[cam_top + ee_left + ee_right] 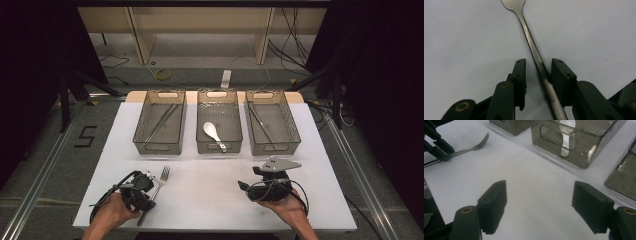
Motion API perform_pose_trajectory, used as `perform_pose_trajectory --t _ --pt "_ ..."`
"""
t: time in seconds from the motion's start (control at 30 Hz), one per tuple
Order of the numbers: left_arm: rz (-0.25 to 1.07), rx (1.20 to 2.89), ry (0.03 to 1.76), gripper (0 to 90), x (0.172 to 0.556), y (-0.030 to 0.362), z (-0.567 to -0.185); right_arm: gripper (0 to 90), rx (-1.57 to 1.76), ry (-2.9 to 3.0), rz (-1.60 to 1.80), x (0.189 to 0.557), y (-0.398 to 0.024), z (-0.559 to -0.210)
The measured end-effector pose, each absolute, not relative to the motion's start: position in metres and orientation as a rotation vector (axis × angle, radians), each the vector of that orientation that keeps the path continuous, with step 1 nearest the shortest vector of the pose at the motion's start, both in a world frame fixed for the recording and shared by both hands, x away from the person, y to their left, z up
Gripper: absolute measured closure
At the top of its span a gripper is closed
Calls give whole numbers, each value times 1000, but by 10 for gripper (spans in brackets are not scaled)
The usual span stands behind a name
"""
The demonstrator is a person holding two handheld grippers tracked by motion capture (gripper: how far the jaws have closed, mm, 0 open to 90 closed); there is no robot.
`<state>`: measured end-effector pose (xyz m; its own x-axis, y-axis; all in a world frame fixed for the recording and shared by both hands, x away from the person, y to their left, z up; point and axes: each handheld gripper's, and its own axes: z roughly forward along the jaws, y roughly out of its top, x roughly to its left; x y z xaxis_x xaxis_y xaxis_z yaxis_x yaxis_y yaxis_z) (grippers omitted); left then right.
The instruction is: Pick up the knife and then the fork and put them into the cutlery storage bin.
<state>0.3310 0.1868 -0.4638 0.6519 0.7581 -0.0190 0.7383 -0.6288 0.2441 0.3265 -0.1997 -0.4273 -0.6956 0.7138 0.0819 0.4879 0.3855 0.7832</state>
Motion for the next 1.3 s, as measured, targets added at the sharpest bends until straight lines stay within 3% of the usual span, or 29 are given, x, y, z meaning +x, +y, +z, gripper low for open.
perform_pose_trajectory --t 0.4,1.3 --pt "101 2622 1212 810 334 190 -464 291 1062 2386 1201 327 -200 -428" --pt "58 2523 1154 822 337 195 -452 299 1058 2377 1223 326 -199 -426"
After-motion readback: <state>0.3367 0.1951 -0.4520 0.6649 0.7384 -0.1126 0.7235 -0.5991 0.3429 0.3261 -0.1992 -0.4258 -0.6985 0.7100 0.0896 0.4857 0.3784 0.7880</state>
